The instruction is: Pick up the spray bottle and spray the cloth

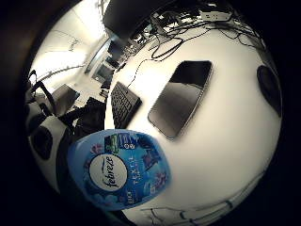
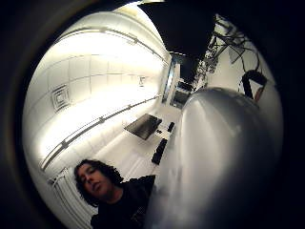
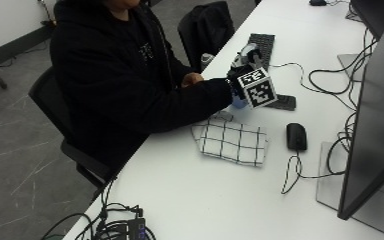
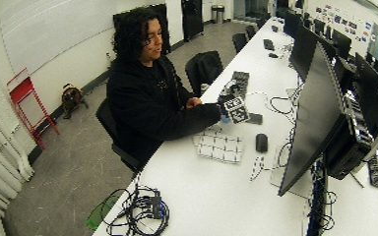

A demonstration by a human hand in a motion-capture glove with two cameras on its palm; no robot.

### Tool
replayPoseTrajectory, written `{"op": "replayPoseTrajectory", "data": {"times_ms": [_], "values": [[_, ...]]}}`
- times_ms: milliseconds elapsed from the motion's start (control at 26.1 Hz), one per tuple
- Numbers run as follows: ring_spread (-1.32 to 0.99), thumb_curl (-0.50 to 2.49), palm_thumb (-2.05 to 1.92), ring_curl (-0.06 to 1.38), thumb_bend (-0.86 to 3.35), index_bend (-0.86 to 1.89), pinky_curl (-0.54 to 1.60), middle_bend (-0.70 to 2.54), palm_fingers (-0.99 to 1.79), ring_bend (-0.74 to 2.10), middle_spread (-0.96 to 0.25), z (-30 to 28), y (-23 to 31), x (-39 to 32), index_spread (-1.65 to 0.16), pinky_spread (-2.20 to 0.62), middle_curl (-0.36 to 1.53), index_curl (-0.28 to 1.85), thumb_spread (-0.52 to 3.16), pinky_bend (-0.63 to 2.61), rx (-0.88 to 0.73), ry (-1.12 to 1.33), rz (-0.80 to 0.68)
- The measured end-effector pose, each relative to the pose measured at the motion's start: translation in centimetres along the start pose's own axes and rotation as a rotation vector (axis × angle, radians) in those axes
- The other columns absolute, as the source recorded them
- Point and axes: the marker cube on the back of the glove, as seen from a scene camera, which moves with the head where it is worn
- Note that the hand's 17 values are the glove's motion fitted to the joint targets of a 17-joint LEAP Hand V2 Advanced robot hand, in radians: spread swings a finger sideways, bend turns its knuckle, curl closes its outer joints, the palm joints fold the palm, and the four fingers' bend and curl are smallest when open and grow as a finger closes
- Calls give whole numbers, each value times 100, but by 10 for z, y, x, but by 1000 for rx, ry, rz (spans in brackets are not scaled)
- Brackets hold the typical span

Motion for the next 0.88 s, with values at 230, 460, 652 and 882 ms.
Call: {"op": "replayPoseTrajectory", "data": {"times_ms": [230, 460, 652, 882], "values": [[-22, 82, 95, 49, -3, 20, 41, 66, 137, 77, -21, -4, 2, 1, -30, -33, 55, 60, 30, 48, -124, 0, 58], [-22, 74, 79, 43, -9, 17, 40, 57, 111, 57, -19, -29, 19, 4, -31, -26, 51, 56, 53, 48, -240, 188, 123], [-21, 65, 68, 41, -8, 8, 42, 48, 76, 47, -17, -68, 41, -6, -33, -14, 47, 50, 70, 45, -284, 463, 156], [-19, 58, 63, 37, -5, 7, 39, 39, 70, 43, -15, -116, 74, -25, -34, -6, 43, 41, 81, 45, -280, 781, 191]]}}
